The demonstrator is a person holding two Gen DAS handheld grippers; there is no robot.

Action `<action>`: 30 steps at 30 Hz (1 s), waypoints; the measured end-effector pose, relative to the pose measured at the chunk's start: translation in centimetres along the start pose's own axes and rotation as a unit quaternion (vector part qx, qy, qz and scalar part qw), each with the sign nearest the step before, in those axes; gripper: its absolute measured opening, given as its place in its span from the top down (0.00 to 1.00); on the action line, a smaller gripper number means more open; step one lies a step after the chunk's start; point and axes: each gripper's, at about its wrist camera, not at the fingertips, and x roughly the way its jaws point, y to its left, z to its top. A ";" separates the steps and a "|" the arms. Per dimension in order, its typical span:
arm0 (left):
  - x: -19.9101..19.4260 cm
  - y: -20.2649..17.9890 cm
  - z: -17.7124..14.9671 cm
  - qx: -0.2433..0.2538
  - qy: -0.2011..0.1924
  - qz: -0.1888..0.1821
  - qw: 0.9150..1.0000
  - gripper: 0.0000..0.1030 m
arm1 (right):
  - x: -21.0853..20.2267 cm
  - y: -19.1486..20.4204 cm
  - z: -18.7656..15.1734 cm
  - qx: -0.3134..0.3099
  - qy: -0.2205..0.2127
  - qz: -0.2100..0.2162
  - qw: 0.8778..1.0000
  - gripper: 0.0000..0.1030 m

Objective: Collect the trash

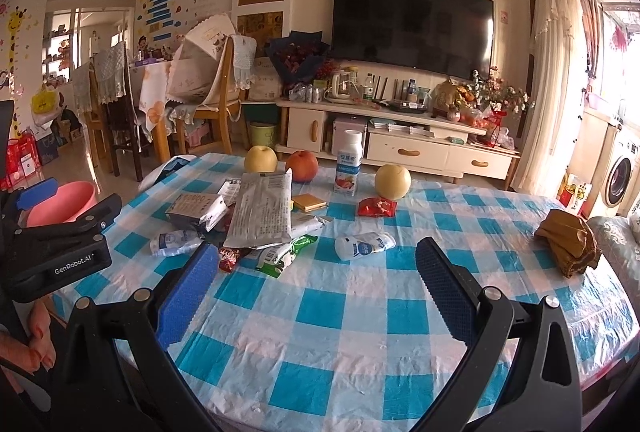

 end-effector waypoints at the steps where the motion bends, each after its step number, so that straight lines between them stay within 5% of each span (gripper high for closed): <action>1: 0.0 0.0 0.0 0.000 0.000 0.000 1.000 0.05 | 0.1 -0.1 0.0 0.000 0.001 0.000 1.000 0.04; 30: 2.1 -0.6 -1.1 0.022 0.022 0.002 1.000 0.05 | 3.3 -1.5 -1.5 0.021 0.053 0.035 0.998 0.04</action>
